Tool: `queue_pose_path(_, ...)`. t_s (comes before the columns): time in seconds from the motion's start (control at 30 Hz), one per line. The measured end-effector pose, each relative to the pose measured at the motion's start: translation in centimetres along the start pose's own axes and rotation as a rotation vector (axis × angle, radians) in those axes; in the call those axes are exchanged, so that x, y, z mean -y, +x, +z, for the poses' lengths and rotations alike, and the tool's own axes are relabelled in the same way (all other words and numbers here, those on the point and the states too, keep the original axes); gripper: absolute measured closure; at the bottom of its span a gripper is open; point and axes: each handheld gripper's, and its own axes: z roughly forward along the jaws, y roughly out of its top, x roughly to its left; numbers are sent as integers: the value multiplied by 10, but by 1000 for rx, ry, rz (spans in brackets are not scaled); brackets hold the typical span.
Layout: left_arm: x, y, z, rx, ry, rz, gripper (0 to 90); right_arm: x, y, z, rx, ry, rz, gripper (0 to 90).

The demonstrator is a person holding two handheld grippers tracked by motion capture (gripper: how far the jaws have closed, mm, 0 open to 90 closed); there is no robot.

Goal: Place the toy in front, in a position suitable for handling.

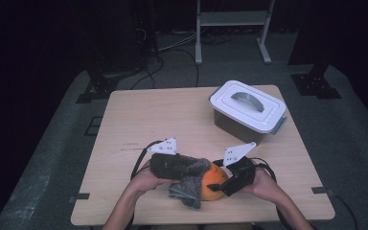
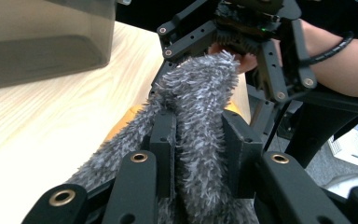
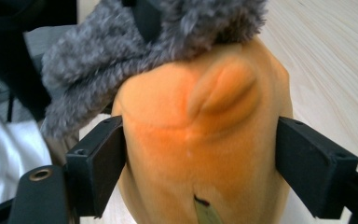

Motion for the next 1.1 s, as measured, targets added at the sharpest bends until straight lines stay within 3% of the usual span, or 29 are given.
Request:
queue_pose_path(0.03, -1, -1, 2, 19, -4, -3, 681, 1, 5, 2, 15, -3, 27, 182)
queue_pose_path(0.1, -2, -3, 4, 23, 2, 2, 681, 2, 6, 3, 21, -3, 36, 233)
queue_pose_path(0.23, -3, -2, 1, 20, 3, 10, 681, 10, 3, -1, 3, -18, -26, 396)
queue_pose_path(0.4, 2, 4, -10, -24, 24, 15, 681, 17, -5, -7, -37, -28, -86, 435)
queue_pose_path(0.53, 8, 9, -15, -46, 36, -2, 681, 22, -8, -13, -54, -37, -106, 439)
queue_pose_path(0.67, 8, 10, -15, -10, 20, -1, 681, 26, -10, -14, -83, -53, -137, 446)
queue_pose_path(0.8, 0, 2, -14, 27, -19, 24, 681, 24, -8, -12, -98, -48, -172, 456)
queue_pose_path(0.83, -5, -1, -13, 52, -42, 40, 681, 22, -5, -9, -108, -44, -201, 458)
queue_pose_path(0.9, -8, -5, -9, 42, -23, 61, 681, 19, -2, -6, -115, -42, -215, 455)
queue_pose_path(0.97, -7, -6, -4, 14, 17, 75, 682, 18, -2, -5, -105, -40, -202, 426)
queue_pose_path(1.07, -2, -4, 0, 15, 23, 63, 714, 18, -3, -5, -99, -40, -168, 371)
queue_pose_path(1.1, 0, -3, 2, 15, 36, 64, 726, 17, -3, -4, -88, -33, -130, 282)
